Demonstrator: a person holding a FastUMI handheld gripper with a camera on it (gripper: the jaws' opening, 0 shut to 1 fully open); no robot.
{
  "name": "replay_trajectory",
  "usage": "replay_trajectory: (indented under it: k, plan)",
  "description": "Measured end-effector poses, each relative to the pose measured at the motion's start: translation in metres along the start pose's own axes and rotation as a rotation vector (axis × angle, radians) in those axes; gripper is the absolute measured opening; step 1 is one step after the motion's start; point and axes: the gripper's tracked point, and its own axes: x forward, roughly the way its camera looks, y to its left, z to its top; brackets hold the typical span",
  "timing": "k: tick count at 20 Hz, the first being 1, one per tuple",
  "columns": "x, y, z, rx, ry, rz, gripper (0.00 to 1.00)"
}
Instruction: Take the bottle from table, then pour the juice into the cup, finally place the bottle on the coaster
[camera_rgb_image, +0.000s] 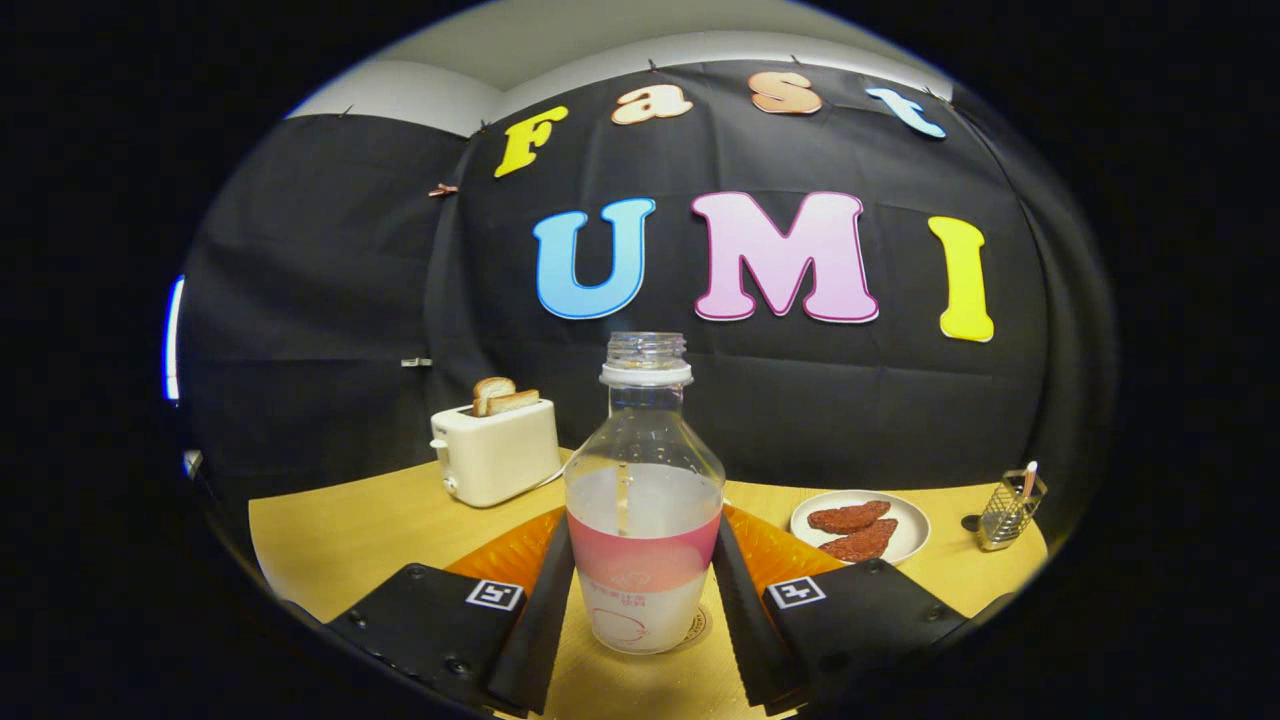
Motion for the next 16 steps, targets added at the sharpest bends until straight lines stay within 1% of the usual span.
replay_trajectory:
  k: [5, 8, 12, 16]
  plan:
    - [0.034, -0.012, -0.045, 0.016, 0.057, -0.023, 0.74]
    - [0.048, -0.018, -0.064, 0.040, 0.075, -0.043, 0.74]
    - [0.055, -0.020, -0.077, 0.040, 0.088, -0.057, 0.74]
    - [0.057, -0.019, -0.082, 0.027, 0.101, -0.053, 0.76]
